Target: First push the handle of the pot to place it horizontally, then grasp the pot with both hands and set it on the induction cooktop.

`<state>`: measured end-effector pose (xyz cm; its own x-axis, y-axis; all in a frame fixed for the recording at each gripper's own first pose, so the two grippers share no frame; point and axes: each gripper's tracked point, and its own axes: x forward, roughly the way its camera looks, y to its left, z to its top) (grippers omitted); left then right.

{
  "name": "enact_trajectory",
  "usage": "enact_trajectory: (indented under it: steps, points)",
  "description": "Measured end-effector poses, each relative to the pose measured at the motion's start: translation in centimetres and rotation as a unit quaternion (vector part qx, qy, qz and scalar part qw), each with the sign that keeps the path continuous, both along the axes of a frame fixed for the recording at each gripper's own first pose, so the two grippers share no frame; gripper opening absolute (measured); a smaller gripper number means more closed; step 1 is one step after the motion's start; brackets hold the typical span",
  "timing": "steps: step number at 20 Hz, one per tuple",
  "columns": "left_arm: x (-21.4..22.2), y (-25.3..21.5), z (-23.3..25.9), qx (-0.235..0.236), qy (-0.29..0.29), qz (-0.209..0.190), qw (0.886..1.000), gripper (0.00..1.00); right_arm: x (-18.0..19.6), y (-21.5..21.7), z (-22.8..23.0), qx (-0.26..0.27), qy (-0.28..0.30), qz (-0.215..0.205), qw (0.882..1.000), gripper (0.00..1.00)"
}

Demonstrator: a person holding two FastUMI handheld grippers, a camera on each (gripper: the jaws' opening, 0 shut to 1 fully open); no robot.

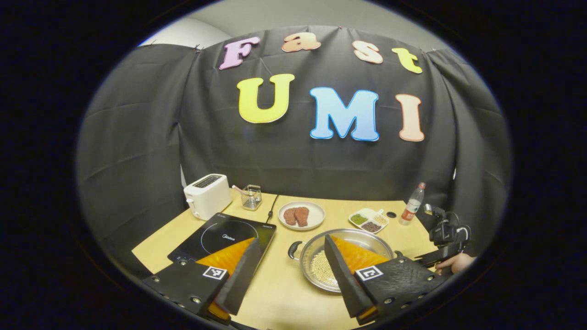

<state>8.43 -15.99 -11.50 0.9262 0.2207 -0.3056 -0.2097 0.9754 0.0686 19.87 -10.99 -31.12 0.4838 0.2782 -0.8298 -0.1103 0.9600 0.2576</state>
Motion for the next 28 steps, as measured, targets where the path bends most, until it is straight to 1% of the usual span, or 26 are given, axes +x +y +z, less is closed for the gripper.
enact_trajectory:
  steps: [4,5,7,10,11,12,13,14,15,16,17,18,19,20,21,22,23,24,26,27,28]
  points:
    - [-0.8,1.3,-1.1,-0.016,0.008,-0.006,1.0,0.83,1.1,-0.2,0.1,-0.008,-0.012,-0.037,0.999,0.02]
    - [-0.9,2.1,-1.2,-0.014,0.009,-0.006,1.0,0.86,1.3,-0.2,0.2,-0.011,-0.016,-0.046,0.999,0.02]
    - [-1.4,3.8,-1.6,-0.01,0.011,-0.006,1.0,0.86,1.6,-0.3,0.3,-0.014,-0.02,-0.065,0.998,0.02]
    - [-1.6,6.5,-1.5,-0.016,0.014,-0.009,1.0,0.86,2.0,-0.2,0.7,-0.023,-0.033,-0.09,0.995,0.02]
    - [-1.7,7.5,-1.7,-0.019,0.014,-0.009,1.0,0.86,1.9,-0.1,1.1,-0.024,-0.038,-0.097,0.994,0.0]
    - [-1.8,8.5,-1.8,-0.021,0.015,-0.009,1.0,0.86,2.0,0.1,1.1,-0.03,-0.042,-0.103,0.993,0.02]
    - [-1.7,9.5,-1.8,-0.024,0.015,-0.008,1.0,0.86,1.9,-0.2,1.1,-0.044,-0.045,-0.11,0.992,0.02]
    - [-1.6,10.4,-1.8,-0.029,0.014,-0.009,0.999,0.83,1.9,-0.7,1.3,-0.063,-0.053,-0.119,0.989,0.04]
    - [-1.5,11.1,-1.7,-0.032,0.012,-0.013,0.999,0.83,1.6,-1.4,1.8,-0.079,-0.062,-0.127,0.987,0.08]
    - [-1.3,11.9,-1.9,-0.033,0.011,-0.018,0.999,0.86,1.5,-1.6,2.1,-0.088,-0.07,-0.135,0.984,0.23]
    - [-0.9,12.6,-2.0,-0.034,0.012,-0.024,0.999,0.83,1.2,-2.0,2.8,-0.092,-0.078,-0.146,0.982,0.34]
    - [-0.5,13.3,-2.1,-0.036,0.013,-0.031,0.999,0.83,1.0,-2.1,3.2,-0.09,-0.085,-0.156,0.98,0.55]
    - [-0.1,13.9,-2.4,-0.039,0.014,-0.038,0.998,0.86,0.7,-1.9,3.7,-0.081,-0.089,-0.163,0.979,0.64]
    - [0.3,14.5,-2.8,-0.041,0.016,-0.046,0.998,0.86,0.3,-1.5,4.4,-0.071,-0.094,-0.169,0.978,0.81]
    - [0.9,14.9,-2.9,-0.042,0.018,-0.055,0.997,0.86,-0.1,-1.2,5.3,-0.062,-0.101,-0.175,0.977,0.95]
    - [1.4,15.5,-3.0,-0.043,0.018,-0.064,0.997,0.83,0.0,-1.3,5.9,-0.061,-0.109,-0.18,0.976,0.99]
    - [2.1,15.7,-3.2,-0.044,0.019,-0.074,0.996,0.86,-0.3,-1.1,6.6,-0.063,-0.118,-0.182,0.974,0.98]
    - [2.6,15.8,-3.4,-0.046,0.022,-0.083,0.995,0.86,-0.4,-0.9,7.2,-0.068,-0.125,-0.18,0.973,0.98]
    - [3.8,15.5,-3.7,-0.057,0.03,-0.107,0.992,0.86,-0.6,-0.4,8.3,-0.083,-0.132,-0.169,0.973,0.98]
    - [4.4,15.2,-3.9,-0.063,0.035,-0.117,0.991,0.83,-0.6,-0.1,8.8,-0.092,-0.135,-0.161,0.973,0.98]
    - [5.0,15.0,-4.0,-0.069,0.04,-0.125,0.989,0.86,-0.4,0.2,9.2,-0.1,-0.139,-0.152,0.974,0.98]
